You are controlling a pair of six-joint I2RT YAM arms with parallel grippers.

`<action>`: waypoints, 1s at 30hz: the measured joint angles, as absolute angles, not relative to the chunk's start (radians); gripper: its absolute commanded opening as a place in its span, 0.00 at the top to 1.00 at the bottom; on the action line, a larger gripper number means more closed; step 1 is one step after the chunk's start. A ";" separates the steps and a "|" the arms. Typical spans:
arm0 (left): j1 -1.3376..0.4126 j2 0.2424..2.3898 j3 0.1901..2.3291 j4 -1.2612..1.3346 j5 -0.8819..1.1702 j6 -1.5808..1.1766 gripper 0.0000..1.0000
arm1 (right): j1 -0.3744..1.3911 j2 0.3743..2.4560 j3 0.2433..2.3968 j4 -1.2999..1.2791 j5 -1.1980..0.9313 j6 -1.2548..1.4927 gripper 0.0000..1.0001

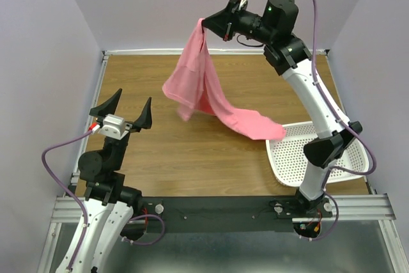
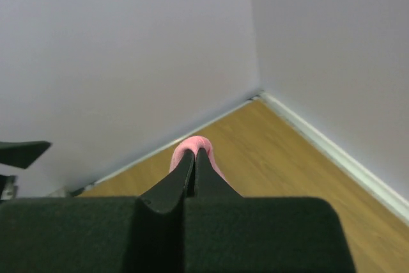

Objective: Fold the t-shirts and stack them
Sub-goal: Move the tshirt to the center of the board

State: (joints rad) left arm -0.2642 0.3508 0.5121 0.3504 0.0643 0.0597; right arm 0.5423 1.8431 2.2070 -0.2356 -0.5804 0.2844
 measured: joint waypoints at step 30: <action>-0.264 0.323 0.512 0.351 0.088 0.059 0.07 | 0.463 1.567 1.447 -0.400 -0.157 -0.205 0.08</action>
State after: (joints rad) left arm -0.2642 0.3229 0.5121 0.3511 0.0875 0.0589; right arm 0.4633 1.5673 1.4471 -0.4004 -0.1570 -0.2054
